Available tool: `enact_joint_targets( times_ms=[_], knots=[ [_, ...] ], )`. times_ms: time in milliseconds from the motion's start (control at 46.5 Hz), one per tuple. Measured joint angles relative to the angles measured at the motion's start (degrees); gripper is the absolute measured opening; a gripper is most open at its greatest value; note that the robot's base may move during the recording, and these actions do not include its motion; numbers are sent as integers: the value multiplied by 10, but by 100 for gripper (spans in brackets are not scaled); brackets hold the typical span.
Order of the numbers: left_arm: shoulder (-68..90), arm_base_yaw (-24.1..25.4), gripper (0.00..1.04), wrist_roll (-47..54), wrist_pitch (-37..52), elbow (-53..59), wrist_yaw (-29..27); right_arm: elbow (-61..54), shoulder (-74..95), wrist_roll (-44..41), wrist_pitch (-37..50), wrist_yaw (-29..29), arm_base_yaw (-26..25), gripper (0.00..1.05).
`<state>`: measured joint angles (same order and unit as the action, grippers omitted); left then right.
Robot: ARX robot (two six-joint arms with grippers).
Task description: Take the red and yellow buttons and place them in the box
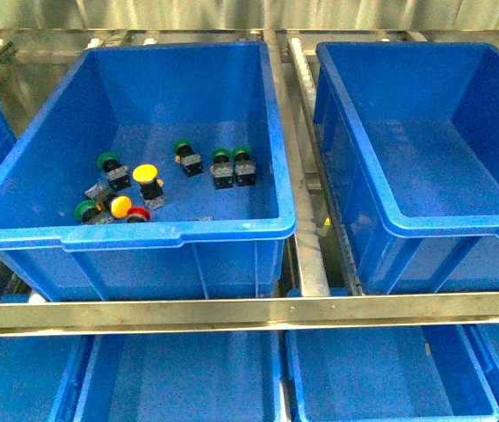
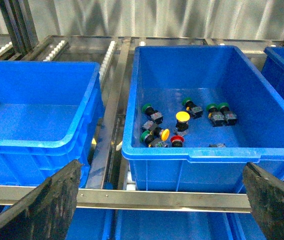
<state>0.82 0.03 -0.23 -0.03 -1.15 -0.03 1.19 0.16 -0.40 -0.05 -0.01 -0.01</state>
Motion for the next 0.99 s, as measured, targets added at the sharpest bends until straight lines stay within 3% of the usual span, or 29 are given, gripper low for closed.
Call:
enact_joint_targets(
  times_ms=[989],
  knots=[
    [0, 0, 97, 0, 0, 0, 4, 0, 0, 0, 0, 5, 0, 97]
  ],
)
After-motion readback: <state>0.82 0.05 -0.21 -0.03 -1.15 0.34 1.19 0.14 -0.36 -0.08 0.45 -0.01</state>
